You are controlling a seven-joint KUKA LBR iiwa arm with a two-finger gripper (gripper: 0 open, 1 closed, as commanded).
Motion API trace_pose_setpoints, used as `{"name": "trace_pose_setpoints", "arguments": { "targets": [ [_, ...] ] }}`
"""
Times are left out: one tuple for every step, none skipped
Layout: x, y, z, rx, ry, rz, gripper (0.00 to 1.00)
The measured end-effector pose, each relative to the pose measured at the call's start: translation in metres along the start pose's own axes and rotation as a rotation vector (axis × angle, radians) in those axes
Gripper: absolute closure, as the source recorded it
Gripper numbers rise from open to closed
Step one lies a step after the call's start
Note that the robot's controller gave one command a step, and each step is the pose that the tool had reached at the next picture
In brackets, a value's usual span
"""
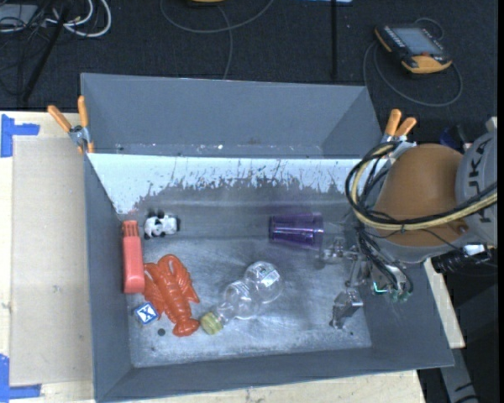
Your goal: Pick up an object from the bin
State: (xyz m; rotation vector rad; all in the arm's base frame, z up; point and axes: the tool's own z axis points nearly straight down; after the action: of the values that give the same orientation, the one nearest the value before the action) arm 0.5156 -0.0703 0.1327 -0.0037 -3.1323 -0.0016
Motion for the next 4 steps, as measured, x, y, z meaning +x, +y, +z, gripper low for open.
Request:
{"name": "trace_pose_setpoints", "arguments": {
  "targets": [
    [-0.002,0.000,-0.004,0.001,-0.008,-0.002,0.00],
    [0.010,0.011,-0.004,0.003,-0.010,-0.038,0.00],
    [0.005,0.039,-0.010,0.001,-0.005,-0.258,0.00],
    [-0.002,0.079,0.002,0.002,-0.009,-0.308,0.00]
  ]
}}
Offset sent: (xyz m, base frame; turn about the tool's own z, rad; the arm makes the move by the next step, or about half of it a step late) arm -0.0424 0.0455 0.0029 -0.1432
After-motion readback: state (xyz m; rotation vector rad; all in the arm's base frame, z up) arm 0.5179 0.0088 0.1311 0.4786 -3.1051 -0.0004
